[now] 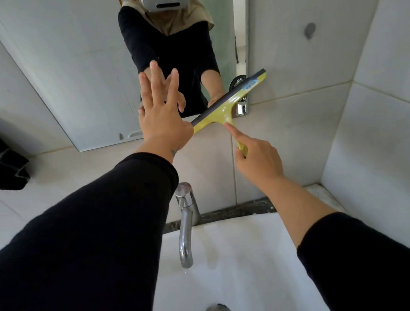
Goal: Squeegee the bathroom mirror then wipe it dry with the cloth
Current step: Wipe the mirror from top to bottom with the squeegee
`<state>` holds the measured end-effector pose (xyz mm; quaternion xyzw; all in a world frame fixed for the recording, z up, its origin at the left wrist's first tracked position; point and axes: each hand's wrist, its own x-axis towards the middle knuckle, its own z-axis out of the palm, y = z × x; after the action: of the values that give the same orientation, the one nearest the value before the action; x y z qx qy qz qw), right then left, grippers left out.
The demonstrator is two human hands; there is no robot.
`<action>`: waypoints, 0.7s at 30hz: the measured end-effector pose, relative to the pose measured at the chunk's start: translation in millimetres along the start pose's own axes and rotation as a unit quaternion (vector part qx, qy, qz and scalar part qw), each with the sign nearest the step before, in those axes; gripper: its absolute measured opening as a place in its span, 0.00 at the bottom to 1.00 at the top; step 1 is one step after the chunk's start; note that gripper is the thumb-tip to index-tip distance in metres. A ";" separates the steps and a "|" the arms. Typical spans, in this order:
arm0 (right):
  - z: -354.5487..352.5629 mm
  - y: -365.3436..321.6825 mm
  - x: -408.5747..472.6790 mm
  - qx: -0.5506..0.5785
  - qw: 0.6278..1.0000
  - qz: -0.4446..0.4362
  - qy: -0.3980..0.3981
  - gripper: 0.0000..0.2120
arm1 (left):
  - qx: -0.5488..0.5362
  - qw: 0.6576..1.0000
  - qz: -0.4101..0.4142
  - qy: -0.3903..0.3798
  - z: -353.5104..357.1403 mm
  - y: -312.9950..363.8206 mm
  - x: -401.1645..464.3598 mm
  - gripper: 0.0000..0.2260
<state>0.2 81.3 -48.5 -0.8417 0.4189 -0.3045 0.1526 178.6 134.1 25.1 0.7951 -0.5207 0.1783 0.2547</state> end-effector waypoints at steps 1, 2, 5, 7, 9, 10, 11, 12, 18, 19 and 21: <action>-0.7 -1.6 -0.5 0.001 1.000 0.002 -0.003 0.31 | -0.008 1.000 0.002 -0.003 -0.8 1.0 -0.4 0.44; -1.5 -3.4 -1.2 0.002 1.000 0.004 -0.005 0.31 | -0.015 1.000 0.003 -0.005 -1.6 1.9 -1.0 0.44; -1.0 -5.7 -5.6 0.018 0.999 0.029 -0.013 0.31 | -0.013 1.000 0.001 0.009 -1.5 4.3 -3.1 0.43; 1.3 -3.4 -10.5 0.034 0.998 0.053 -0.017 0.31 | -0.007 1.000 -0.014 0.020 2.4 7.8 -4.1 0.42; 4.4 0.0 -14.5 0.043 0.997 0.068 -0.021 0.31 | 0.006 0.999 -0.030 0.015 9.8 11.9 -7.8 0.42; 5.6 0.8 -15.3 0.043 0.996 0.071 -0.021 0.31 | 0.015 0.999 -0.034 0.010 14.4 13.4 -10.6 0.42; 6.7 1.2 -15.4 0.041 0.996 0.071 -0.021 0.31 | 0.022 0.999 -0.035 0.003 19.3 14.6 -14.0 0.42; 7.4 0.9 -15.6 0.038 0.996 0.072 -0.021 0.30 | 0.027 0.999 -0.036 -0.005 24.1 15.4 -17.7 0.42; 7.5 10.2 -24.2 0.026 0.994 0.087 -0.055 0.30 | 0.033 0.997 -0.052 -0.055 30.0 18.8 -24.2 0.43; 4.8 14.2 -27.6 0.020 0.993 0.097 -0.066 0.30 | 0.032 0.996 -0.055 -0.057 28.1 20.4 -23.7 0.42; -2.7 21.1 -34.6 -0.008 0.991 0.102 -0.082 0.30 | 0.025 0.996 -0.059 -0.060 23.5 24.7 -24.8 0.41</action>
<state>-30.5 96.2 -70.5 -0.8178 0.4911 -0.2141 0.2103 146.5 130.4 -2.0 0.8396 -0.4830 0.1278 0.2133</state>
